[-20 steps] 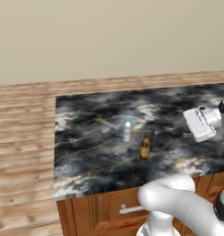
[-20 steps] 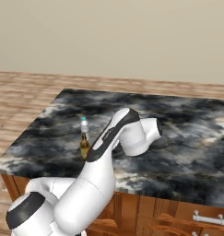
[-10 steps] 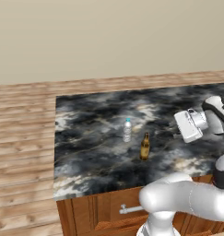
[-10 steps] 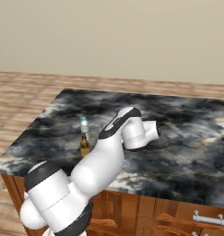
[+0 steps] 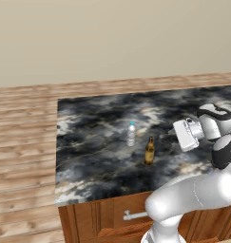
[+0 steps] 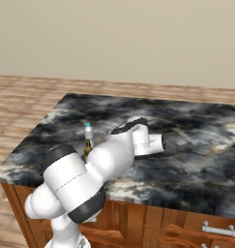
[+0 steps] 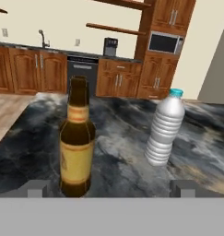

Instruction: Pick the bottled drink, beer, bottled water from the counter and place them in the open cabinet.

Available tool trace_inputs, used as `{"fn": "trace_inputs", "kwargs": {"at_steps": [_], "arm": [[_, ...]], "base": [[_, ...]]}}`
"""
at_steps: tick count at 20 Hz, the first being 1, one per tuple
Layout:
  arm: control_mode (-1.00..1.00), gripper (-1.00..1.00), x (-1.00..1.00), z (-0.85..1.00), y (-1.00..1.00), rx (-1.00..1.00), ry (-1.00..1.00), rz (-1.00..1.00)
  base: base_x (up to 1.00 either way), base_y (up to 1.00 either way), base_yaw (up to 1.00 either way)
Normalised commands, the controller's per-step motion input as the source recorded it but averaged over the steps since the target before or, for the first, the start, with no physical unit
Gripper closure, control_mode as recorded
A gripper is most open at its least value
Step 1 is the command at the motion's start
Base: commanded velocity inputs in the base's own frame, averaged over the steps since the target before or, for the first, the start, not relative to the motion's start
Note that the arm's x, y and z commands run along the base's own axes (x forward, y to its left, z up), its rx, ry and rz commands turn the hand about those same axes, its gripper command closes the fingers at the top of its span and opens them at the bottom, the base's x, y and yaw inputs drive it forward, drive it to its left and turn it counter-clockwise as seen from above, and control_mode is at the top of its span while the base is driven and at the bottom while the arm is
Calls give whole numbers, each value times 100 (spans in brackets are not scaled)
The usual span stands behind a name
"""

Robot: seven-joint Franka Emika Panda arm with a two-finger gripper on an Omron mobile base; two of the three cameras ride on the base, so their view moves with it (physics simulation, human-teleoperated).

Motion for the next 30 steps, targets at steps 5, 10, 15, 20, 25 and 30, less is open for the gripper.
{"fn": "trace_inputs", "kwargs": {"at_steps": [5, 10, 15, 20, 25, 30], "arm": [[-100, -100, 2, -31, 0, 0, 0, 4], [-100, -100, -1, -26, 0, 0, 0, 5], [-100, -100, -2, -18, 0, 0, 0, 5], [-100, -100, 0, -2, 3, 0, 0, 1], [-100, -100, -1, 0, 21, 0, 0, 0], [-100, -100, -13, 0, 29, 0, 0, 0]], "base": [[0, 0, 0], [0, 0, 0], [0, 0, 0], [0, 0, 0], [0, 0, 0], [0, 0, 0]]}}
